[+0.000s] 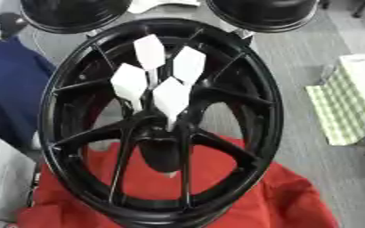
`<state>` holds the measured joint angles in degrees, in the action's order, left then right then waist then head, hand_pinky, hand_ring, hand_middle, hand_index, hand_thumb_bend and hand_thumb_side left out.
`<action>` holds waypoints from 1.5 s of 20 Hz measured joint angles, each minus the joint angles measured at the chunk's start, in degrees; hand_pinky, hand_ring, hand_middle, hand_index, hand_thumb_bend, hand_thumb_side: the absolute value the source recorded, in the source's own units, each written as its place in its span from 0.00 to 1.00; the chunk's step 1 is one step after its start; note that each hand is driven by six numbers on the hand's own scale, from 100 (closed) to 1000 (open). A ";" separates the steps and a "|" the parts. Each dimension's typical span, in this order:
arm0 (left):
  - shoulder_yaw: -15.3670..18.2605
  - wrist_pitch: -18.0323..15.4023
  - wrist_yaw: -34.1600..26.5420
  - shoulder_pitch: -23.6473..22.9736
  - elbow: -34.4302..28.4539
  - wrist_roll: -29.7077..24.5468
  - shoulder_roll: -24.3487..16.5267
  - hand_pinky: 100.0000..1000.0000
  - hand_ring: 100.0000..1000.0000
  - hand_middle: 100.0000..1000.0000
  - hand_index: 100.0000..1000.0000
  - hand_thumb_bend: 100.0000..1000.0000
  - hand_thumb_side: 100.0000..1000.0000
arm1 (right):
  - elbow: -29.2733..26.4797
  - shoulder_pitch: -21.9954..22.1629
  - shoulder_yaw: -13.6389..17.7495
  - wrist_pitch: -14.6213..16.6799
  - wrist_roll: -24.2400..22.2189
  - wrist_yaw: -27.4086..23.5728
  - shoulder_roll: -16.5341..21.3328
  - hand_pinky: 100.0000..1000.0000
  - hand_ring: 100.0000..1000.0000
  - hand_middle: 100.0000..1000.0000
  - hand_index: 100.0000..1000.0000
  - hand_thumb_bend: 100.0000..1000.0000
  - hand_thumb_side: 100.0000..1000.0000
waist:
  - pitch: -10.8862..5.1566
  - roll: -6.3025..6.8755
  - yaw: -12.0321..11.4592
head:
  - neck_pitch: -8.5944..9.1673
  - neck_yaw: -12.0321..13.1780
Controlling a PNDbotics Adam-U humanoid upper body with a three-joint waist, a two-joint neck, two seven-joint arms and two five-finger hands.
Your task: Pull the pin out of the wheel hub.
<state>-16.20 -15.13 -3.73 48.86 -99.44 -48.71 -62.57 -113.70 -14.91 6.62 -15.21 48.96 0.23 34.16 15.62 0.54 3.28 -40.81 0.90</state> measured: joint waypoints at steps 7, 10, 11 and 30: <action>-6.17 1.45 4.10 4.99 -0.24 -1.45 2.40 0.80 0.74 0.71 0.83 0.00 0.57 | 0.00 -0.19 -0.37 0.13 0.13 -0.37 -0.21 0.68 0.54 0.47 0.64 0.23 0.14 | 0.00 0.05 0.24 | 0.13 0.43; -9.18 1.83 6.38 6.86 1.32 -1.83 4.28 0.80 0.74 0.72 0.84 0.00 0.60 | 0.00 -0.20 -0.63 0.21 0.21 -0.38 -0.36 0.68 0.54 0.47 0.64 0.23 0.14 | 0.00 0.08 0.30 | 0.12 0.45; -10.13 1.84 6.92 7.33 1.67 -1.84 4.76 0.80 0.75 0.72 0.84 0.00 0.59 | 0.00 -0.21 -0.64 0.24 0.24 -0.38 -0.42 0.68 0.54 0.47 0.64 0.23 0.14 | 0.00 0.08 0.36 | 0.12 0.45; -16.58 5.72 11.30 12.13 6.92 -2.81 11.27 0.84 0.79 0.72 0.88 0.05 0.35 | 0.00 -0.64 -0.66 0.91 0.91 -1.00 -1.66 0.68 0.53 0.47 0.63 0.22 0.15 | 1.22 0.43 1.37 | -0.41 0.39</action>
<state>-32.77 -9.41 7.57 60.99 -92.52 -51.52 -51.30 -113.70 -15.55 5.95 -14.30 49.87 -0.77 32.50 16.85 0.97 4.65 -41.22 1.29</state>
